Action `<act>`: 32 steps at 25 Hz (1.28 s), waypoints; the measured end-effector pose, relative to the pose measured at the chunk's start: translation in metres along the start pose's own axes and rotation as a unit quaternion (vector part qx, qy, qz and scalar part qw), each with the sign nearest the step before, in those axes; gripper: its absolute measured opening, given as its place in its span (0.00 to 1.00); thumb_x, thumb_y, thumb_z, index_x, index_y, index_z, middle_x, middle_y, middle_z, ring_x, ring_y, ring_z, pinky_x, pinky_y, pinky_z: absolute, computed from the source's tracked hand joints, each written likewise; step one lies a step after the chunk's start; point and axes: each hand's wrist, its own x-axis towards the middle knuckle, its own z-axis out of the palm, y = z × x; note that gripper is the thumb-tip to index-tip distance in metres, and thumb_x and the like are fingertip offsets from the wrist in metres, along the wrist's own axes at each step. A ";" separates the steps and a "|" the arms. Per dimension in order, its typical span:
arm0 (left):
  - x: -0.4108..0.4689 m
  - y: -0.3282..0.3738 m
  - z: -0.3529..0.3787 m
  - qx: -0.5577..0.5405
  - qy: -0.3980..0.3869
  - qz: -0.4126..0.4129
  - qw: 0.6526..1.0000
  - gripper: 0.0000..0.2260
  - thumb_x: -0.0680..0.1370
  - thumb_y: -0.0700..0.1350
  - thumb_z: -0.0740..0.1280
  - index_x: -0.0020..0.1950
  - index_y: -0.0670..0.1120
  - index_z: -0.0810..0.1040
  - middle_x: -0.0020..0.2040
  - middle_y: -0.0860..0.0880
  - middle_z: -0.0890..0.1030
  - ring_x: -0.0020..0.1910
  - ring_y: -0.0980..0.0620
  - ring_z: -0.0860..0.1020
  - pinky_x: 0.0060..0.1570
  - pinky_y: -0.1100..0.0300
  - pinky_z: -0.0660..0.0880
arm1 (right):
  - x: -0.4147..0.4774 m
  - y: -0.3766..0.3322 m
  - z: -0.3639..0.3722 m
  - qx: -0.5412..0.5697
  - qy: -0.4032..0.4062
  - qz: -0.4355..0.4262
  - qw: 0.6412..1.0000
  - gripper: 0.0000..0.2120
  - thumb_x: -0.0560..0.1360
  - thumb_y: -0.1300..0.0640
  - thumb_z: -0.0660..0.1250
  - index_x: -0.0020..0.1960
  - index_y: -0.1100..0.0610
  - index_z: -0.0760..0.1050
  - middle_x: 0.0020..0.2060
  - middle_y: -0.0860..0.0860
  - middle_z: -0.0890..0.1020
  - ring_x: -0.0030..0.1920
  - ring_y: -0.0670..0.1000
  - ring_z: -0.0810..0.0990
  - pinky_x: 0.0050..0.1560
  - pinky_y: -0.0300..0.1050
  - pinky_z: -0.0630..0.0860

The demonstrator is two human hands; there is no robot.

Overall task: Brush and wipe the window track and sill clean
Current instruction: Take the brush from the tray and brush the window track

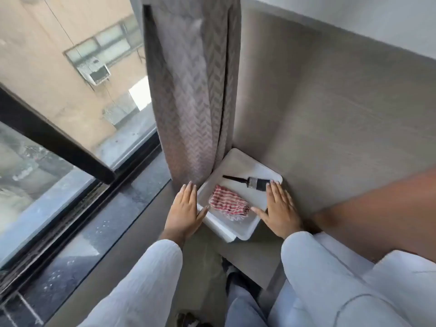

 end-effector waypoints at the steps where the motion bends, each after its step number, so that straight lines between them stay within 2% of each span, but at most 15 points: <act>1: 0.005 0.003 0.016 0.005 -0.033 -0.016 0.999 0.39 0.83 0.67 0.51 0.83 0.39 0.50 0.85 0.42 0.51 0.84 0.45 0.47 0.82 0.53 0.41 | 0.006 0.010 0.013 0.005 -0.016 0.015 1.000 0.48 0.80 0.29 0.55 0.85 0.60 0.45 0.87 0.57 0.49 0.87 0.55 0.46 0.86 0.56 0.48; 5: 0.004 0.001 0.064 -0.001 -0.089 -0.059 0.994 0.42 0.81 0.68 0.47 0.83 0.37 0.49 0.85 0.41 0.48 0.84 0.44 0.47 0.83 0.50 0.47 | 0.015 0.039 0.058 0.025 -0.052 0.045 0.997 0.48 0.80 0.30 0.57 0.85 0.61 0.46 0.87 0.58 0.48 0.87 0.56 0.47 0.86 0.56 0.49; 7: 0.003 0.003 0.071 -0.008 -0.071 -0.064 0.995 0.42 0.80 0.67 0.45 0.83 0.37 0.52 0.85 0.41 0.52 0.84 0.43 0.52 0.82 0.46 0.53 | 0.015 0.046 0.072 0.026 -0.048 0.040 0.998 0.49 0.79 0.29 0.56 0.85 0.62 0.47 0.86 0.59 0.50 0.87 0.58 0.51 0.86 0.56 0.53; 10: 0.026 0.011 0.068 -0.011 -0.013 -0.020 1.000 0.36 0.83 0.61 0.53 0.80 0.35 0.61 0.82 0.37 0.62 0.81 0.38 0.60 0.80 0.42 0.60 | 0.015 0.052 0.082 0.035 -0.031 0.033 0.998 0.50 0.78 0.27 0.49 0.85 0.63 0.50 0.86 0.59 0.54 0.86 0.58 0.54 0.84 0.58 0.60; 12: 0.063 0.025 0.063 -0.044 -0.015 0.037 0.998 0.31 0.83 0.55 0.60 0.79 0.36 0.64 0.80 0.37 0.66 0.80 0.37 0.63 0.79 0.43 0.61 | 0.015 0.054 0.085 0.044 -0.034 0.030 0.998 0.50 0.78 0.26 0.47 0.85 0.64 0.50 0.86 0.59 0.53 0.86 0.58 0.54 0.84 0.59 0.61; 14: 0.110 0.045 0.062 -0.068 -0.042 0.073 0.994 0.27 0.84 0.49 0.63 0.80 0.38 0.64 0.81 0.39 0.65 0.80 0.38 0.63 0.80 0.46 0.61 | 0.015 0.056 0.089 0.039 -0.035 0.030 0.998 0.51 0.78 0.25 0.45 0.85 0.63 0.48 0.86 0.59 0.52 0.86 0.57 0.52 0.84 0.59 0.60; 16: 0.149 0.062 0.068 -0.031 -0.054 0.114 0.991 0.26 0.85 0.47 0.62 0.81 0.40 0.63 0.82 0.41 0.63 0.81 0.41 0.60 0.80 0.49 0.59 | 0.016 0.056 0.091 0.036 -0.029 0.032 0.998 0.50 0.79 0.25 0.46 0.85 0.62 0.47 0.86 0.59 0.51 0.86 0.57 0.50 0.85 0.58 0.58; 18: 0.176 0.069 0.074 0.059 -0.077 0.167 0.981 0.22 0.85 0.43 0.60 0.80 0.39 0.65 0.80 0.40 0.65 0.80 0.41 0.63 0.79 0.50 0.59 | 0.016 0.057 0.092 0.024 -0.029 0.030 0.999 0.50 0.79 0.26 0.49 0.85 0.62 0.46 0.86 0.58 0.50 0.86 0.56 0.48 0.85 0.57 0.56; 20: 0.189 0.070 0.074 0.112 -0.117 0.152 0.975 0.17 0.85 0.41 0.56 0.74 0.39 0.71 0.73 0.37 0.72 0.73 0.38 0.70 0.74 0.47 0.67 | 0.017 0.057 0.093 0.022 -0.034 0.028 0.999 0.50 0.79 0.26 0.50 0.85 0.61 0.44 0.87 0.58 0.47 0.87 0.55 0.46 0.86 0.56 0.54; 22: 0.188 0.076 0.071 0.161 -0.108 0.147 0.970 0.14 0.84 0.38 0.55 0.67 0.40 0.73 0.64 0.39 0.76 0.64 0.38 0.76 0.63 0.45 0.74 | 0.017 0.058 0.093 0.023 -0.036 0.028 0.999 0.50 0.79 0.26 0.50 0.85 0.61 0.44 0.87 0.57 0.47 0.87 0.55 0.46 0.86 0.55 0.52; 25: 0.184 0.081 0.064 0.171 -0.109 0.118 0.972 0.12 0.84 0.38 0.57 0.65 0.40 0.73 0.62 0.40 0.76 0.60 0.39 0.78 0.58 0.45 0.77 | 0.018 0.059 0.092 0.030 -0.034 0.025 0.999 0.51 0.78 0.25 0.48 0.85 0.61 0.46 0.86 0.58 0.50 0.86 0.57 0.49 0.86 0.56 0.54; 27: 0.187 0.077 0.058 0.124 -0.137 0.108 0.977 0.10 0.84 0.38 0.60 0.64 0.40 0.75 0.62 0.39 0.75 0.59 0.38 0.79 0.59 0.46 0.78 | 0.019 0.059 0.090 0.027 -0.044 0.024 0.998 0.52 0.77 0.24 0.47 0.85 0.61 0.45 0.86 0.58 0.49 0.87 0.57 0.48 0.86 0.56 0.54; 29: 0.184 0.071 0.043 -0.008 -0.169 0.070 0.983 0.10 0.83 0.40 0.64 0.62 0.40 0.79 0.61 0.38 0.78 0.57 0.38 0.81 0.57 0.51 0.76 | 0.020 0.060 0.088 0.029 -0.051 0.025 0.998 0.51 0.77 0.25 0.49 0.85 0.60 0.44 0.87 0.58 0.47 0.87 0.56 0.46 0.86 0.57 0.52; 31: 0.163 0.058 0.020 -0.167 -0.122 0.006 0.978 0.08 0.81 0.42 0.69 0.57 0.41 0.84 0.54 0.40 0.85 0.51 0.43 0.83 0.48 0.61 0.73 | 0.020 0.056 0.082 0.029 -0.049 0.022 0.998 0.51 0.78 0.27 0.53 0.85 0.60 0.43 0.87 0.57 0.46 0.87 0.56 0.45 0.87 0.57 0.50; 32: 0.146 0.050 0.006 -0.232 -0.087 -0.027 0.969 0.06 0.80 0.43 0.70 0.53 0.43 0.85 0.49 0.42 0.87 0.44 0.48 0.83 0.42 0.64 0.71 | 0.020 0.051 0.078 0.029 -0.044 0.015 0.999 0.50 0.78 0.28 0.55 0.85 0.60 0.44 0.87 0.57 0.45 0.87 0.56 0.45 0.86 0.58 0.51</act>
